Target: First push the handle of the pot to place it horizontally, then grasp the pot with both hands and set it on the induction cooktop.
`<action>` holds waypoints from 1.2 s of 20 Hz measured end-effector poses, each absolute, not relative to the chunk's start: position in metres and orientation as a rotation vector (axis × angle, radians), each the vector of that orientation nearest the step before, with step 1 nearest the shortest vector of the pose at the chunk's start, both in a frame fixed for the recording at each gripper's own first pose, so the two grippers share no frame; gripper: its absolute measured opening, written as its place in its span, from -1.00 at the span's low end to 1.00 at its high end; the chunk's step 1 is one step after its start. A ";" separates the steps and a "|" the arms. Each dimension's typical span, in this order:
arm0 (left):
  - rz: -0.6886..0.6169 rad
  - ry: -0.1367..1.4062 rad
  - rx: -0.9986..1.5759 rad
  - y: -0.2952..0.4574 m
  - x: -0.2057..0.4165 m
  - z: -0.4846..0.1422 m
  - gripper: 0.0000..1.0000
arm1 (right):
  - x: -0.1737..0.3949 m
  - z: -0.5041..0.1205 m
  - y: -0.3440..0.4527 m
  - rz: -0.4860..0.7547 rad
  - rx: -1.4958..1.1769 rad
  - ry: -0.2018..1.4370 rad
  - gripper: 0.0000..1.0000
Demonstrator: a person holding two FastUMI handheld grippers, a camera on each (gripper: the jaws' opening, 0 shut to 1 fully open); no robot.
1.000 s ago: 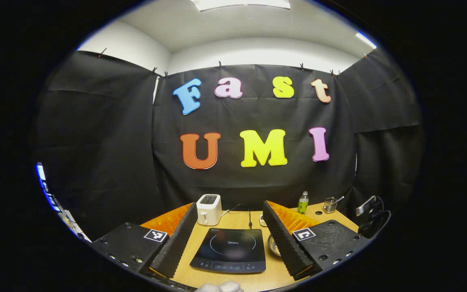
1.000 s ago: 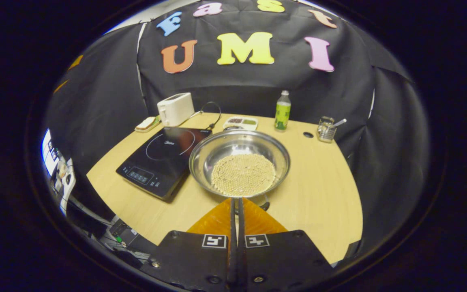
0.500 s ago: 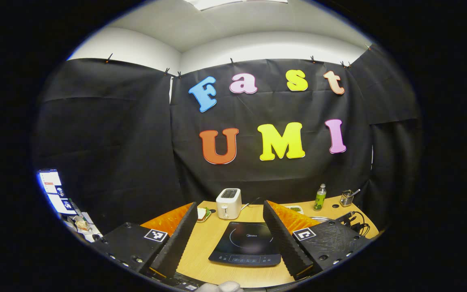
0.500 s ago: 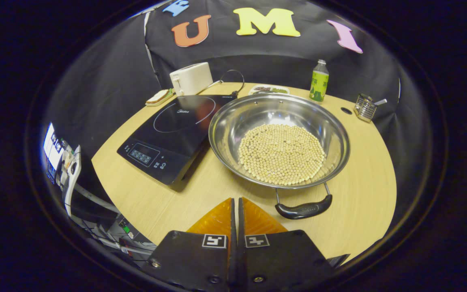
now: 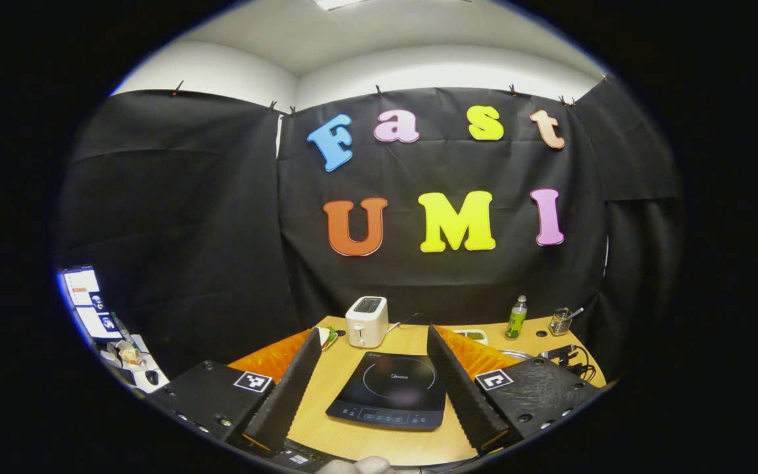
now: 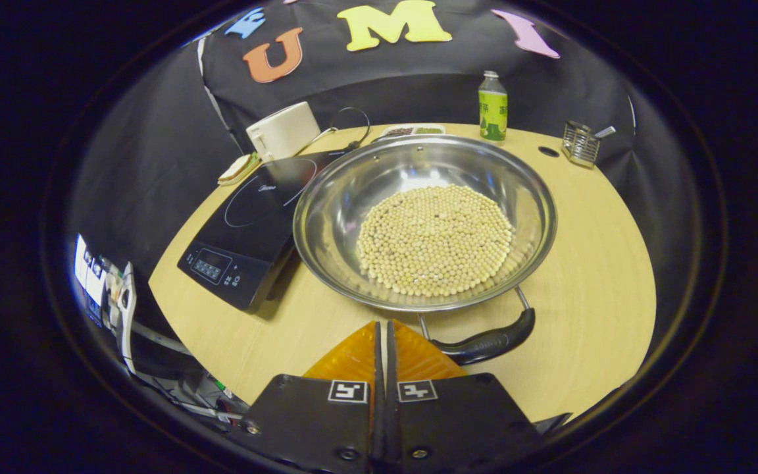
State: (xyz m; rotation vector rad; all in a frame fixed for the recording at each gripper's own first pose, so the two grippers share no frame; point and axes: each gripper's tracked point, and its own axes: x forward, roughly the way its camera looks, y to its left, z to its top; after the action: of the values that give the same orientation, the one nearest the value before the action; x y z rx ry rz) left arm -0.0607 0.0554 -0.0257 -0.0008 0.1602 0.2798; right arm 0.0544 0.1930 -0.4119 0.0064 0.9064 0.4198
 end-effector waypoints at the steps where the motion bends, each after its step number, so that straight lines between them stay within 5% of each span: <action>1: 0.279 0.156 0.000 0.052 -0.058 -0.024 0.93 | 0.056 -0.412 0.188 0.415 0.015 0.907 -0.92; 24: 0.412 0.161 -0.017 -0.010 -0.038 -0.022 0.93 | 0.124 -0.402 0.071 0.402 -0.069 0.922 -0.93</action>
State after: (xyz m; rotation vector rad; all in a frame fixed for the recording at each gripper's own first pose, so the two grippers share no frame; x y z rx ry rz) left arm -0.0375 -0.0098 -0.0219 -0.0166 0.1614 0.4119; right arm 0.1238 0.0710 -0.4018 -0.0685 0.9224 0.4021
